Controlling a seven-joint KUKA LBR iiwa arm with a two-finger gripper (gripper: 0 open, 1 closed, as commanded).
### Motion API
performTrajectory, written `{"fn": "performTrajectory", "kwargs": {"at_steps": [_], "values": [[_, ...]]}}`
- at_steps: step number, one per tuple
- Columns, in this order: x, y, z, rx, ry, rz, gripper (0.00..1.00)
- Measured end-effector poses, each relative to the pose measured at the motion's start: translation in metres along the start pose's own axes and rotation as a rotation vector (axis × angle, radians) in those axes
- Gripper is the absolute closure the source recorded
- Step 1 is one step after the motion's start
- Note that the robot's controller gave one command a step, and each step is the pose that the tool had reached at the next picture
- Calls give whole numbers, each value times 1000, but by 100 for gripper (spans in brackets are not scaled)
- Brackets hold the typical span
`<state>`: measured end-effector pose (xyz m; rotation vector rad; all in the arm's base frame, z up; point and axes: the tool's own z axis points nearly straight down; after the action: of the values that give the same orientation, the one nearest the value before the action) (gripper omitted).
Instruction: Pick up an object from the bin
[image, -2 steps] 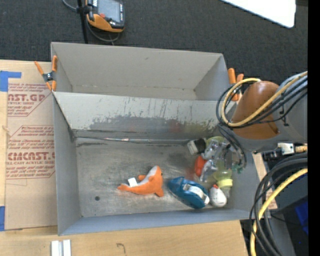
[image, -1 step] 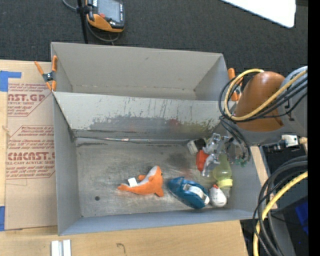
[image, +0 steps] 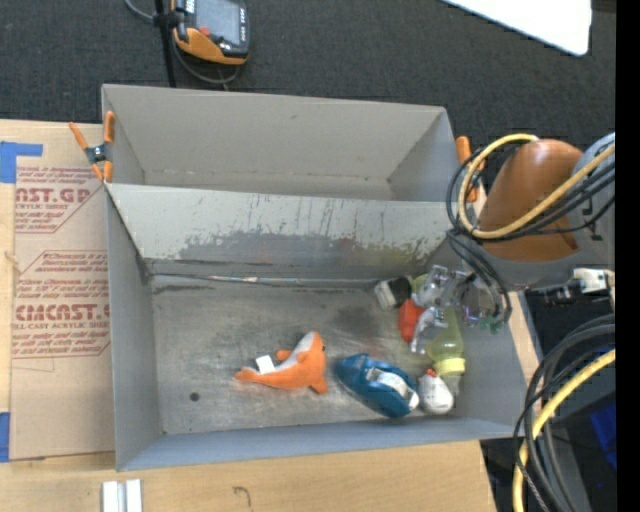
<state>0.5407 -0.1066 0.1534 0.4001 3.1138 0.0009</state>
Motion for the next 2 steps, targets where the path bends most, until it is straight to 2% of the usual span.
{"fn": "performTrajectory", "kwargs": {"at_steps": [1, 2], "values": [[-8, 4, -9, 0, 0, -9, 100], [-4, 0, -5, 1, 0, -4, 100]]}}
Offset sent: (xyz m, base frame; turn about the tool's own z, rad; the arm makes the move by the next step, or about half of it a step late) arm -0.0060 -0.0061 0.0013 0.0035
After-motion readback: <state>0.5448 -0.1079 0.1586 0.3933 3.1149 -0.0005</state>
